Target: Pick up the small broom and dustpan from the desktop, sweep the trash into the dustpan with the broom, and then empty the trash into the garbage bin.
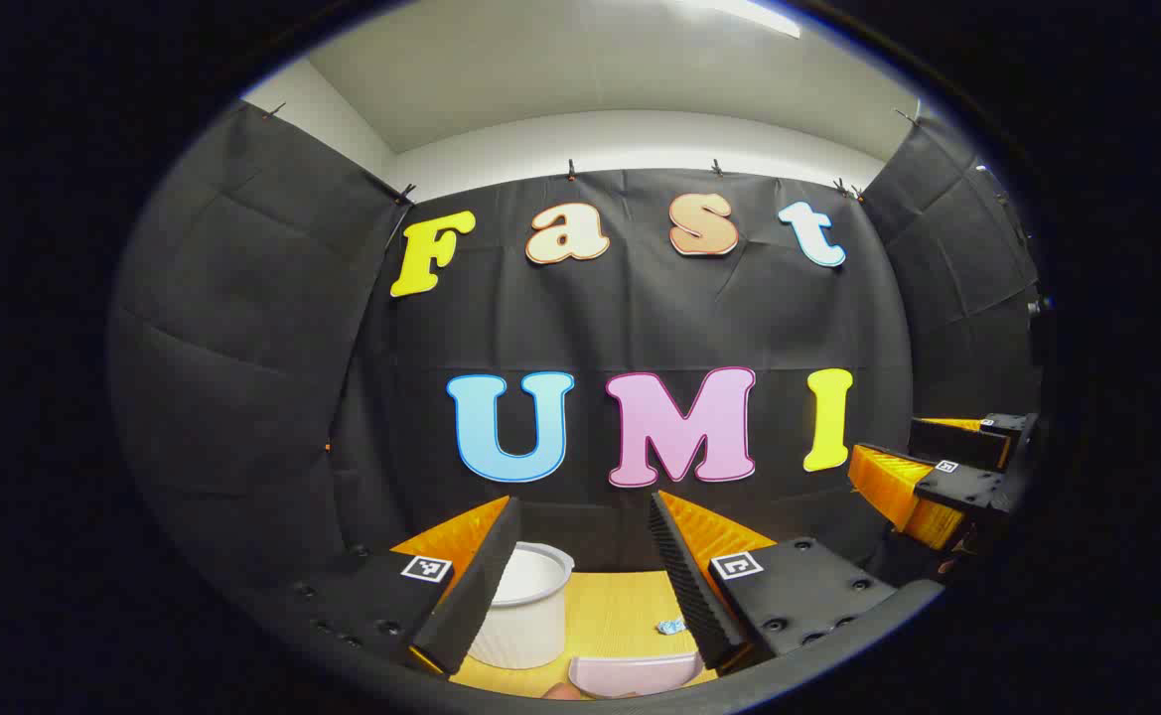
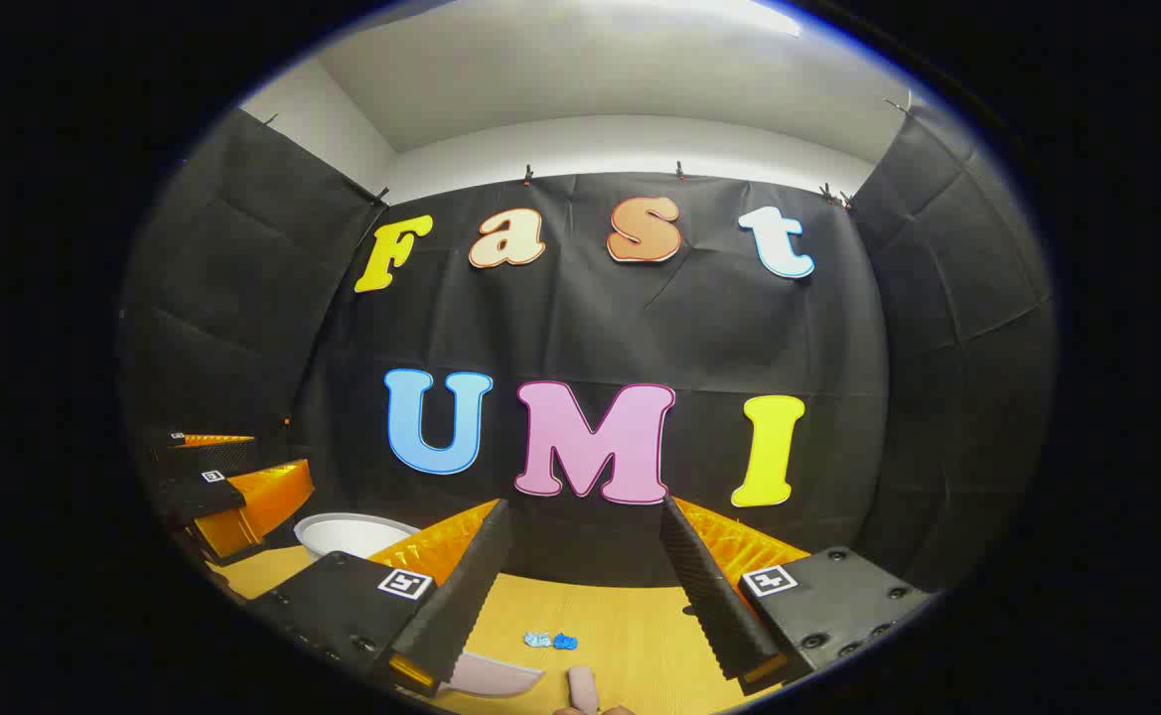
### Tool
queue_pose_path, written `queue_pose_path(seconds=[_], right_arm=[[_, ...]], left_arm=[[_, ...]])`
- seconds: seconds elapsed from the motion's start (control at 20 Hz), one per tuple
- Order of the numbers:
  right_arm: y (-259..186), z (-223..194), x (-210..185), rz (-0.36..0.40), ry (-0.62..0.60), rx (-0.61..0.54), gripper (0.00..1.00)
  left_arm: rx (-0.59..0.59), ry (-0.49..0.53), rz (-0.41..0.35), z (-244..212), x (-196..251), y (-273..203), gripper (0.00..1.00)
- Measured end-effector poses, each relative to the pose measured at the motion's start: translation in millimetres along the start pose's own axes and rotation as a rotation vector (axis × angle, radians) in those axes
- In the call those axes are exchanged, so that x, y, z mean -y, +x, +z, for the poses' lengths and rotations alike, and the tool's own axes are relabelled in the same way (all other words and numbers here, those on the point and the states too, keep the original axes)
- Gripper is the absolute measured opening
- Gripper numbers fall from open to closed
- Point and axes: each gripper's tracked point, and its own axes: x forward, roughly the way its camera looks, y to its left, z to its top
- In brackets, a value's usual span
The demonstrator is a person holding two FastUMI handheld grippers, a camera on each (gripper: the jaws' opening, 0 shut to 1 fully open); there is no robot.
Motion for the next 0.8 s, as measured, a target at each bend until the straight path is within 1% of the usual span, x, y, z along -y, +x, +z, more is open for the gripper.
queue_pose_path(seconds=[0.1,0.2,0.4,0.5,0.55,0.65,0.7,0.8], right_arm=[[0.6,1.7,4.1,-0.015,-0.015,0.007,0.96],[1.7,7.7,4.9,-0.026,-0.016,0.019,0.97],[-2.1,18.2,14.0,-0.059,-0.039,0.047,0.96],[-4.4,24.1,18.1,-0.075,-0.030,0.061,0.96],[-5.6,26.5,19.4,-0.081,-0.023,0.065,0.92],[-6.9,25.2,24.1,-0.097,-0.028,0.059,0.92],[-7.5,22.6,25.6,-0.102,-0.038,0.052,0.97],[-9.8,18.2,24.7,-0.107,-0.060,0.040,0.97]], left_arm=[[-0.007,0.014,0.007,-2.2,-2.7,-1.2,0.77],[0.004,0.007,0.004,0.5,-2.6,-1.5,0.77],[0.031,-0.017,-0.040,4.7,5.6,-3.0,0.77],[0.051,-0.035,-0.060,10.1,9.4,-3.6,0.77],[0.058,-0.040,-0.071,13.4,12.5,-3.5,0.77],[0.062,-0.034,-0.082,12.8,15.2,-2.5,0.77],[0.061,-0.035,-0.088,12.4,17.0,-2.6,0.77],[0.056,-0.041,-0.096,10.8,19.2,-3.1,0.77]])
